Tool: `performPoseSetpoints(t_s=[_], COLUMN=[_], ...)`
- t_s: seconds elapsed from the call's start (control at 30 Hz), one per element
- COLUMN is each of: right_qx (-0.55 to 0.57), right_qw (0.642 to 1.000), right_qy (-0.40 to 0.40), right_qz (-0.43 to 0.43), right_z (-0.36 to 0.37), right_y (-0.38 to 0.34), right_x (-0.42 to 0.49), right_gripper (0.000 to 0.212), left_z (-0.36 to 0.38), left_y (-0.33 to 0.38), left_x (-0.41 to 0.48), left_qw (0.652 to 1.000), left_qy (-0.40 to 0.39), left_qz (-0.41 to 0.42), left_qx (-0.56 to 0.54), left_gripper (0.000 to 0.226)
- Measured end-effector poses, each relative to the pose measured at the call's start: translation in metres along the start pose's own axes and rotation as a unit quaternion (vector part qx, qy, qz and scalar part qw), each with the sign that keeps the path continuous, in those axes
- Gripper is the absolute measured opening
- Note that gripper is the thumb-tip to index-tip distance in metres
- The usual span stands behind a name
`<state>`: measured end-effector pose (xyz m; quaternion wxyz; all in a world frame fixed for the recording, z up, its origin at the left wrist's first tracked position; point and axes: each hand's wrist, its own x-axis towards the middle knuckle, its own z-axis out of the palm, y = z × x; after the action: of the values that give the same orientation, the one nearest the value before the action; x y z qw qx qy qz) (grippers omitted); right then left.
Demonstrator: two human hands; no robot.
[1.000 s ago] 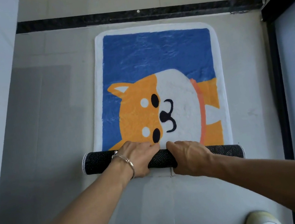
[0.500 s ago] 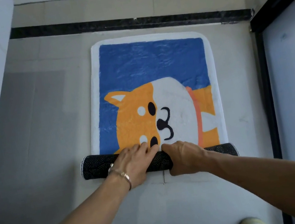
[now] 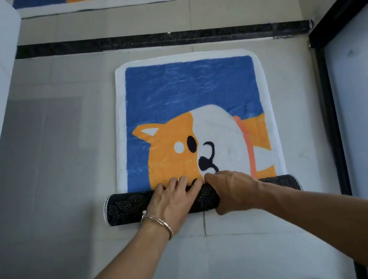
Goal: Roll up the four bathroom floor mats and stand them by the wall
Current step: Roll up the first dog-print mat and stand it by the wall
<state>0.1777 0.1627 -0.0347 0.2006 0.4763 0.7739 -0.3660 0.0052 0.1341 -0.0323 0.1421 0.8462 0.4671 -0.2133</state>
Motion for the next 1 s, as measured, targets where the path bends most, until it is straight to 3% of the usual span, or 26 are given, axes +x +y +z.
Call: performPoseSetpoints(t_s=[0.07,0.17,0.23,0.3,0.37,0.43,0.57,0.63,0.7,0.87,1.0], right_qx=[-0.078,-0.178,-0.163,-0.093,-0.035,-0.011,-0.106,-0.151,-0.151,-0.05,-0.104], right_qw=[0.993,0.971,0.976,0.992,0.998,0.999,0.985,0.978,0.982,0.998,0.99], right_qy=[0.087,0.159,0.141,0.074,0.052,0.046,0.139,0.143,0.111,0.001,0.092], right_qz=[-0.019,-0.017,-0.024,-0.027,-0.02,-0.009,-0.017,-0.024,-0.028,-0.026,-0.029], right_z=[0.012,0.019,0.009,-0.003,-0.01,-0.011,0.0,0.003,0.001,-0.025,-0.016], right_y=[0.002,0.002,0.002,0.004,0.007,0.009,0.01,0.01,0.01,0.017,0.018], right_x=[-0.007,-0.009,-0.005,-0.001,0.003,0.004,-0.002,-0.004,-0.002,0.013,0.005], right_gripper=[0.048,0.071,0.062,0.052,0.046,0.046,0.057,0.061,0.057,0.059,0.06], left_z=[-0.007,-0.019,-0.02,-0.013,-0.008,-0.01,-0.026,-0.031,-0.029,-0.012,-0.024], left_y=[-0.003,-0.011,-0.013,-0.007,-0.001,-0.003,-0.014,-0.015,-0.012,-0.006,-0.011], left_x=[0.009,0.025,0.024,0.015,0.011,0.018,0.041,0.046,0.041,0.028,0.042], left_qw=[0.999,0.992,0.995,0.999,0.999,0.999,0.993,0.987,0.989,0.999,0.997], left_qy=[-0.041,-0.098,-0.073,-0.026,0.012,0.001,-0.107,-0.14,-0.129,-0.001,-0.056], left_qz=[-0.005,-0.031,-0.031,-0.035,-0.032,-0.037,-0.031,-0.027,-0.032,-0.03,-0.032], left_qx=[-0.03,-0.07,-0.065,-0.03,0.022,0.019,-0.048,-0.074,-0.068,0.016,-0.031], left_gripper=[0.064,0.07,0.078,0.084,0.079,0.071,0.064,0.064,0.069,0.072,0.068])
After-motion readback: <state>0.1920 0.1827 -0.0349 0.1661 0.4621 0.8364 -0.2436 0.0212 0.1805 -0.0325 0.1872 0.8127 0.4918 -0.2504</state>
